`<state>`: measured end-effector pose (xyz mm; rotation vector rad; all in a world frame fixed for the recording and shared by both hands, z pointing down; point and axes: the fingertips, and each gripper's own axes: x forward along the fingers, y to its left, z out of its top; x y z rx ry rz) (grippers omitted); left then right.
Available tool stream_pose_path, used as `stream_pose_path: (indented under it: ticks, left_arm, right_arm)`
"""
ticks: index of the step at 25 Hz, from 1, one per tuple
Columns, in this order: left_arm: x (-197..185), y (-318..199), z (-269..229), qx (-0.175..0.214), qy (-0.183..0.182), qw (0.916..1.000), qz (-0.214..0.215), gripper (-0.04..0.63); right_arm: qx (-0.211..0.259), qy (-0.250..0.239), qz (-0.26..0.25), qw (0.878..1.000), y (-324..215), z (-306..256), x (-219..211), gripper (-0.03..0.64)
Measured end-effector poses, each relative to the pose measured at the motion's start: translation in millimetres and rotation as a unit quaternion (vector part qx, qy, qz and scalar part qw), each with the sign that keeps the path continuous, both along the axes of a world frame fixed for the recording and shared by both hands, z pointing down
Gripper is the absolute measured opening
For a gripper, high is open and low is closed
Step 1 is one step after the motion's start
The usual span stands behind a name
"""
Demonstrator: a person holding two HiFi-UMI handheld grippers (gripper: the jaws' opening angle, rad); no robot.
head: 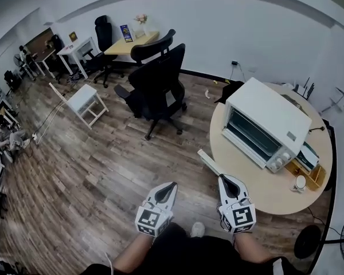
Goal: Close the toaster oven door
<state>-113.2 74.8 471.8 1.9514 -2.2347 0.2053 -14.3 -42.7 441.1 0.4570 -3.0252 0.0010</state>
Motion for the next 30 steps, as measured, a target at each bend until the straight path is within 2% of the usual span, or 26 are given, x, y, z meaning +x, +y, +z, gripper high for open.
stream_pose_path:
  ticks: [5,9,16,20,26,30]
  left_arm:
    - [-19,-32,16,-0.018,-0.003,0.9995,0.026,0.008]
    - [-32,-65,27,-0.032,0.002,0.9974,0.065,0.008]
    - [-58,-124,22,-0.026,0.006,0.9904,0.135,0.008]
    - [-64,-147,28,-0.035,-0.009,0.982,0.185,0.008]
    - [-71,-173,47,-0.053,-0.039,0.9633,0.26,0.008]
    - [-76,-184,70,-0.069,-0.096,0.9466,0.3,0.009]
  right_arm:
    - [0.0,0.0,0.026,1.0,-24,1,-8,-0.003]
    - [0.005,-0.005,0.065,0.998,-45,-3,-15,-0.003]
    - [0.014,-0.004,0.119,0.993,-78,-9,-34,-0.003]
    - [0.017,0.005,0.141,0.99,-83,-5,-43,-0.003]
    - [0.007,0.023,0.186,0.982,-91,4,-50,-0.003]
    - [0.001,0.032,0.221,0.975,-96,10,-48,-0.003]
